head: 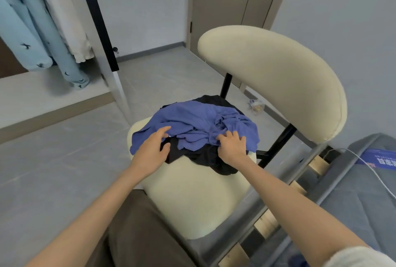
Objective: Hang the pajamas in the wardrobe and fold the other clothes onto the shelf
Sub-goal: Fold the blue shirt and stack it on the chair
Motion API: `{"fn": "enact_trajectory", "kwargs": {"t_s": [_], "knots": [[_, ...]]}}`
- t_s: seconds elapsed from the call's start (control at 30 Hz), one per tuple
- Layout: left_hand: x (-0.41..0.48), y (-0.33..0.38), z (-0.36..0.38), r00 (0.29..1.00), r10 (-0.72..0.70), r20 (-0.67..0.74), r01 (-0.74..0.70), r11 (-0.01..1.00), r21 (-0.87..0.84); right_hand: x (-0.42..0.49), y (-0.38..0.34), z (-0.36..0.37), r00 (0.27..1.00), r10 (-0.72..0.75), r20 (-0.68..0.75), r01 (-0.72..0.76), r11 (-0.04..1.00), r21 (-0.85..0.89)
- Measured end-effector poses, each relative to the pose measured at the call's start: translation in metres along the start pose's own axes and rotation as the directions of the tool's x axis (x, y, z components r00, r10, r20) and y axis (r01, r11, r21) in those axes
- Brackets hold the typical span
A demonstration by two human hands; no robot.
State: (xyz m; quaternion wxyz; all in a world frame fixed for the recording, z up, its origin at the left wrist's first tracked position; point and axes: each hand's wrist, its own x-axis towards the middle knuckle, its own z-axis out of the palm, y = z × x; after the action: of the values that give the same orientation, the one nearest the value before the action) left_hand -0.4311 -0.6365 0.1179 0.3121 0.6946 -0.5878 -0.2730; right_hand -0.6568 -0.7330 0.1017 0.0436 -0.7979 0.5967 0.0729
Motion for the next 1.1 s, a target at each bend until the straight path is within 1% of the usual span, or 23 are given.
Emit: {"fn": "enact_trajectory", "kwargs": {"t_s": [0.1,0.17,0.2,0.27,0.3,0.33,0.37,0.47,0.57,0.63,0.73,0.8,0.87,0.9,0.93,1.0,1.07,1.1], "knots": [[0.004,0.003,-0.003,1.000,0.018,0.007,-0.018,1.000,0.013,0.000,0.006,0.004,0.995,-0.043,-0.086,0.036,0.996,-0.079],[0.004,0.008,-0.005,0.999,0.041,0.013,-0.041,0.999,0.020,-0.001,0.012,-0.003,0.983,-0.089,-0.163,0.078,0.994,-0.071],[0.003,0.012,-0.007,0.998,0.053,0.017,-0.053,0.998,0.019,-0.001,0.014,-0.010,0.970,-0.112,-0.214,0.109,0.994,-0.026],[0.001,0.022,-0.012,0.997,0.077,0.021,-0.078,0.997,0.024,-0.003,0.018,-0.035,0.950,-0.129,-0.285,0.189,0.963,0.193],[0.000,0.027,-0.016,0.996,0.093,0.016,-0.094,0.995,0.022,-0.006,0.019,-0.051,0.946,-0.141,-0.293,0.237,0.916,0.323],[-0.001,0.034,-0.020,0.994,0.109,0.003,-0.109,0.994,0.006,-0.008,0.020,-0.068,0.940,-0.167,-0.298,0.285,0.865,0.414],[-0.002,0.041,-0.025,0.992,0.122,-0.011,-0.122,0.992,-0.022,-0.011,0.021,-0.087,0.930,-0.202,-0.306,0.329,0.828,0.454],[-0.004,0.066,-0.045,0.986,0.162,-0.040,-0.166,0.980,-0.113,-0.025,0.018,-0.145,0.893,-0.296,-0.339,0.431,0.777,0.458],[-0.010,0.091,-0.066,0.973,0.217,-0.074,-0.227,0.957,-0.178,-0.045,0.009,-0.191,0.876,-0.332,-0.350,0.474,0.727,0.497],[-0.014,0.107,-0.079,0.962,0.258,-0.087,-0.270,0.942,-0.197,-0.061,0.000,-0.217,0.869,-0.339,-0.361,0.495,0.622,0.607],[-0.021,0.133,-0.098,0.950,0.301,-0.079,-0.311,0.911,-0.272,-0.087,-0.014,-0.252,0.838,-0.359,-0.410,0.536,0.406,0.740],[-0.026,0.151,-0.107,0.941,0.335,-0.051,-0.333,0.883,-0.330,-0.099,-0.022,-0.272,0.829,-0.368,-0.421,0.529,0.272,0.804],[-0.029,0.166,-0.112,0.919,0.393,-0.014,-0.379,0.876,-0.297,-0.106,-0.027,-0.289,0.827,-0.383,-0.412,0.501,0.169,0.849],[-0.031,0.171,-0.114,0.908,0.418,0.002,-0.402,0.875,-0.270,-0.109,-0.028,-0.296,0.822,-0.393,-0.412,0.494,0.134,0.859],[-0.031,0.175,-0.116,0.899,0.438,0.013,-0.422,0.872,-0.247,-0.110,-0.029,-0.302,0.816,-0.400,-0.418,0.497,0.115,0.860],[-0.031,0.175,-0.122,0.891,0.454,0.002,-0.443,0.871,-0.212,-0.110,-0.031,-0.313,0.806,-0.392,-0.444,0.520,0.112,0.847],[-0.031,0.172,-0.133,0.912,0.406,-0.059,-0.408,0.884,-0.228,-0.108,-0.031,-0.319,0.819,-0.340,-0.463,0.530,0.137,0.837],[-0.031,0.170,-0.141,0.926,0.363,-0.107,-0.378,0.889,-0.259,-0.106,-0.032,-0.321,0.832,-0.300,-0.467,0.528,0.167,0.833]]}}
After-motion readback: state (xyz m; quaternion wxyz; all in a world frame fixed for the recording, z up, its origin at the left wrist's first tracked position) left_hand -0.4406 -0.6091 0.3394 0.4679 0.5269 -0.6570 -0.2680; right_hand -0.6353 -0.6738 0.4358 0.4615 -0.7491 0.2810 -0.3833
